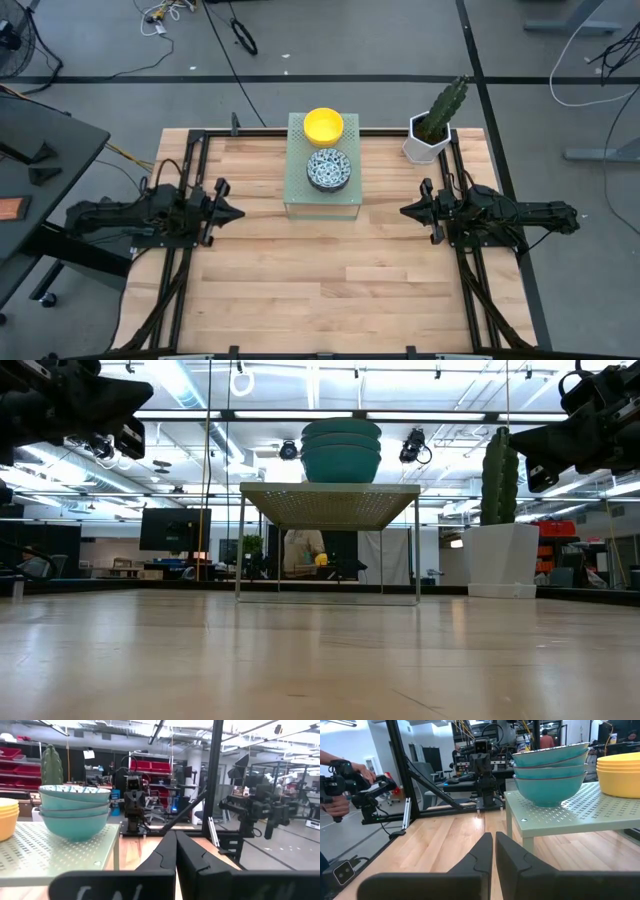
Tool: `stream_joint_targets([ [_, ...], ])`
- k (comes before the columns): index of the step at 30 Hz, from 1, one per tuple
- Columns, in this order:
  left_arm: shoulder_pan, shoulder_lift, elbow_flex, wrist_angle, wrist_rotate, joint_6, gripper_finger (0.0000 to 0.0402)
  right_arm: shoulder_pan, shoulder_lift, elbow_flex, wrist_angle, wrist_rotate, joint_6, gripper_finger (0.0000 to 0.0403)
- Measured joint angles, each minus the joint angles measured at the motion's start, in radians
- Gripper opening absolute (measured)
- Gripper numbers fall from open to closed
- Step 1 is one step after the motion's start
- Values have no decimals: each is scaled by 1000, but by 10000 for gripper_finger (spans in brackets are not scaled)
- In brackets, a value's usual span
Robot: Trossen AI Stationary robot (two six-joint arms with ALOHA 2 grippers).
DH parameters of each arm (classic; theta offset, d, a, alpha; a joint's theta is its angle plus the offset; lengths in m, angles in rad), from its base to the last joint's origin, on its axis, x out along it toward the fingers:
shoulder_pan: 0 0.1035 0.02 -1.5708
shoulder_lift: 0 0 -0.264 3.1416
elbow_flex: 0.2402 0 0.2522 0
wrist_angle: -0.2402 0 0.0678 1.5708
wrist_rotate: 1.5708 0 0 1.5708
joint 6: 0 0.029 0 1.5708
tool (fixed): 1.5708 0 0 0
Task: Pick & Place Mini bowls
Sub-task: Return to Home Position
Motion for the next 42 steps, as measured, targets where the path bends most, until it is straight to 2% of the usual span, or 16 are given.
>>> stream_joint_targets([
  [9,-34,-85,0,-147,-49,27,0,0,0,0,0,0,0,27],
  [17,-40,-89,0,-198,-82,69,0,0,0,0,0,0,0,27],
  [42,-60,-87,-28,-238,-96,123,2,0,0,0,0,0,0,27],
])
